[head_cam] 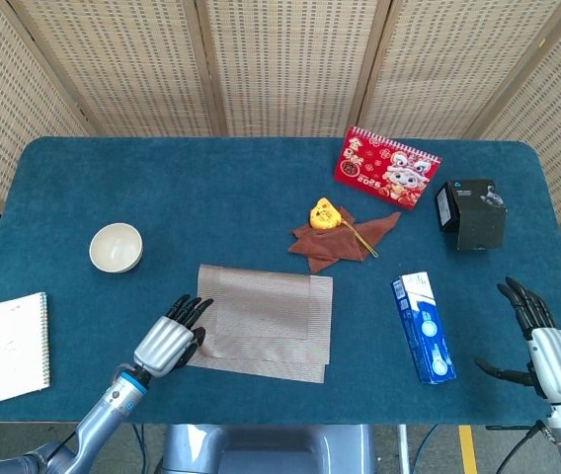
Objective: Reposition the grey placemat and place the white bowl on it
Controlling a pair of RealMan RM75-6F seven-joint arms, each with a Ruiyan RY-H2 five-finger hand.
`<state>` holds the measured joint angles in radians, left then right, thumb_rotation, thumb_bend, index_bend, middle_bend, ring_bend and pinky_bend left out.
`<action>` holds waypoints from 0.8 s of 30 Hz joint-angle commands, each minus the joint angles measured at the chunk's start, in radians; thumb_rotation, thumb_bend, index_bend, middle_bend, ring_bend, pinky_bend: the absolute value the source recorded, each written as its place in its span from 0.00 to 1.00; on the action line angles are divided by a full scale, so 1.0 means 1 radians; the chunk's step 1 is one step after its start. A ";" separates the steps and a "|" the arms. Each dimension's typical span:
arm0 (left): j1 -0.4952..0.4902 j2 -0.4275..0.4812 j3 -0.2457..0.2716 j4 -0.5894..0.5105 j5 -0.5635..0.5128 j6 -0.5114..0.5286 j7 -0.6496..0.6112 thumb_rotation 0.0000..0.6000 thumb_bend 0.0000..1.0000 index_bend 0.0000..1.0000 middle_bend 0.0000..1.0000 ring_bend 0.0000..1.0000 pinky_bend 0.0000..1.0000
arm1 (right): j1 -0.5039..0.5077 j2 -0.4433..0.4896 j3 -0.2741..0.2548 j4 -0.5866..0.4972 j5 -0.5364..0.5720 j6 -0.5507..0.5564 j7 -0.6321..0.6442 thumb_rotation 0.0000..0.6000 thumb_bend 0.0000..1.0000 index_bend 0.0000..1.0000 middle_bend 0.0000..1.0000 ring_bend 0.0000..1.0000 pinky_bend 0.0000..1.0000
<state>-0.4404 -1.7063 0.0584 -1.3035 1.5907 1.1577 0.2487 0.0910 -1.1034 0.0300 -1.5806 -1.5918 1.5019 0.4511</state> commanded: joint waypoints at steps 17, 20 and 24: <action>-0.090 0.106 -0.174 -0.187 -0.105 -0.034 0.079 1.00 0.53 0.55 0.00 0.00 0.00 | 0.004 0.000 -0.001 0.006 0.007 -0.012 0.009 1.00 0.08 0.01 0.00 0.00 0.00; -0.115 0.109 -0.213 -0.203 -0.144 -0.058 0.095 1.00 0.53 0.55 0.00 0.00 0.00 | 0.006 0.000 0.003 0.012 0.020 -0.021 0.018 1.00 0.08 0.01 0.00 0.00 0.00; -0.160 0.108 -0.279 -0.210 -0.214 -0.099 0.121 1.00 0.53 0.56 0.00 0.00 0.00 | 0.008 0.003 0.013 0.022 0.044 -0.031 0.036 1.00 0.08 0.01 0.00 0.00 0.00</action>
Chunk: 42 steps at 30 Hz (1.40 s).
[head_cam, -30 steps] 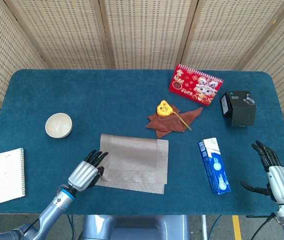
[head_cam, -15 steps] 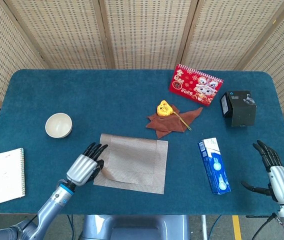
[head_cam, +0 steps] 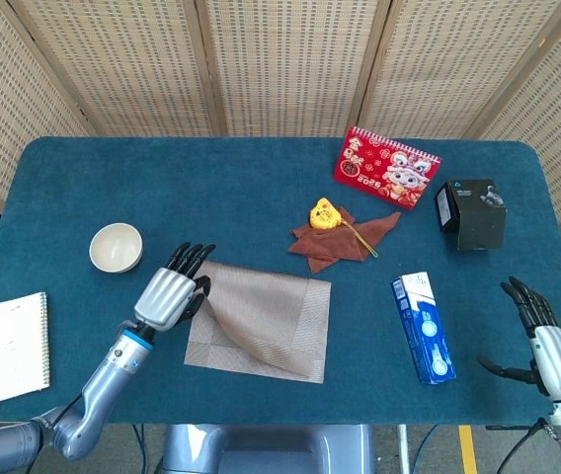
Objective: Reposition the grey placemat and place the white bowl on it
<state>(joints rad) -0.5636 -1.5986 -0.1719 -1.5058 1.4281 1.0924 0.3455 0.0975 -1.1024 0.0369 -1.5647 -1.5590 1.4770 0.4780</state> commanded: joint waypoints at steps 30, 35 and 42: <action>-0.399 -0.231 -0.314 0.672 -0.573 -0.225 0.165 1.00 0.43 0.26 0.00 0.00 0.00 | 0.019 -0.015 0.044 0.074 0.105 -0.087 0.038 1.00 0.08 0.01 0.00 0.00 0.00; -0.402 -0.226 -0.306 0.707 -0.602 -0.222 0.193 1.00 0.33 0.02 0.00 0.00 0.00 | 0.018 -0.016 0.045 0.072 0.103 -0.084 0.032 1.00 0.08 0.01 0.00 0.00 0.00; -0.352 -0.175 -0.287 0.631 -0.589 -0.202 0.126 1.00 0.29 0.00 0.00 0.00 0.00 | 0.016 -0.015 0.044 0.066 0.094 -0.080 0.027 1.00 0.08 0.01 0.00 0.00 0.00</action>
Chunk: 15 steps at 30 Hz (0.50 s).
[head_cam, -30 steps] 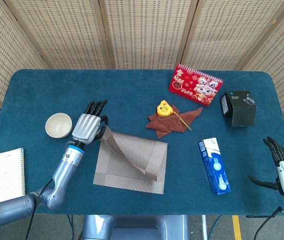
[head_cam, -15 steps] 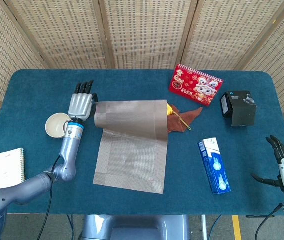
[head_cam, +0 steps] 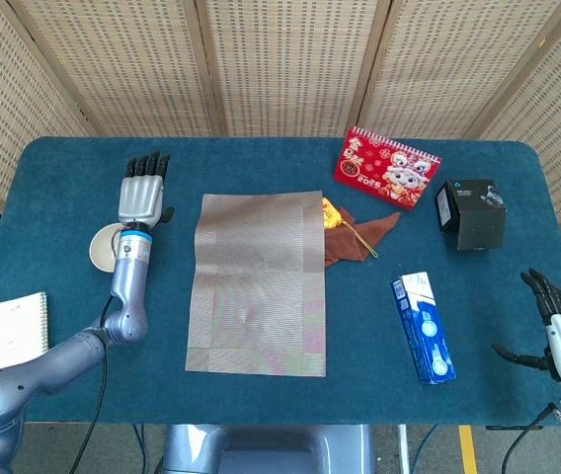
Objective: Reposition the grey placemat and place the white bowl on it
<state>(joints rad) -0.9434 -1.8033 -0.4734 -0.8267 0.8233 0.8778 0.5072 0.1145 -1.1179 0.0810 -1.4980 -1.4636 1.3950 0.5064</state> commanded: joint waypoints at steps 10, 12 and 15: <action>0.193 0.210 0.133 -0.309 0.225 0.193 -0.184 1.00 0.29 0.11 0.00 0.00 0.00 | -0.004 -0.002 -0.008 -0.014 -0.024 0.016 -0.029 1.00 0.08 0.01 0.00 0.00 0.00; 0.245 0.267 0.164 -0.390 0.269 0.248 -0.205 1.00 0.29 0.12 0.00 0.00 0.00 | -0.005 -0.002 -0.010 -0.018 -0.028 0.019 -0.037 1.00 0.08 0.01 0.00 0.00 0.00; 0.316 0.339 0.206 -0.492 0.315 0.322 -0.214 1.00 0.29 0.12 0.00 0.00 0.00 | -0.005 -0.005 -0.013 -0.021 -0.034 0.020 -0.050 1.00 0.08 0.01 0.00 0.00 0.00</action>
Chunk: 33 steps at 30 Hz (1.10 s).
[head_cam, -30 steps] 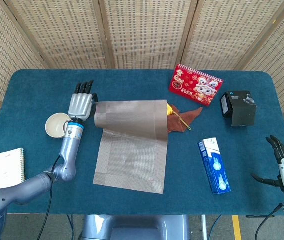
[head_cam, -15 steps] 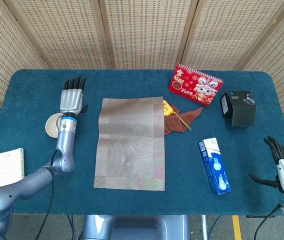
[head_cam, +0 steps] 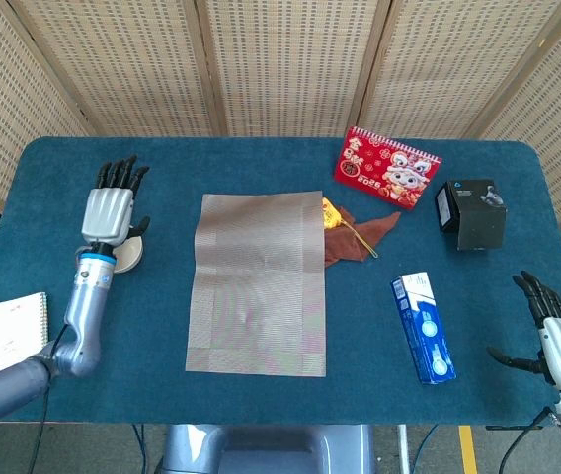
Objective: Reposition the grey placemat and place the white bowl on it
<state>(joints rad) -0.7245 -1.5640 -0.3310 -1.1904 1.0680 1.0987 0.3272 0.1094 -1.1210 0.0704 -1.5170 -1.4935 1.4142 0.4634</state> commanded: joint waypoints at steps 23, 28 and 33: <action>0.622 0.412 0.380 -0.433 0.315 0.538 -0.337 1.00 0.29 0.13 0.00 0.00 0.00 | 0.011 -0.044 -0.053 0.009 -0.137 0.040 -0.167 1.00 0.07 0.02 0.00 0.00 0.00; 0.670 0.405 0.387 -0.398 0.320 0.553 -0.403 1.00 0.29 0.13 0.00 0.00 0.00 | 0.043 -0.081 -0.069 0.032 -0.215 0.036 -0.234 1.00 0.07 0.02 0.00 0.00 0.00; 0.704 0.394 0.382 -0.367 0.330 0.568 -0.449 1.00 0.29 0.13 0.00 0.00 0.00 | 0.096 -0.109 -0.096 0.021 -0.300 -0.010 -0.310 1.00 0.07 0.03 0.00 0.00 0.00</action>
<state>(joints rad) -0.0267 -1.1676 0.0530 -1.5648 1.3937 1.6626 -0.1129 0.1856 -1.2181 -0.0133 -1.4923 -1.7696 1.4227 0.1741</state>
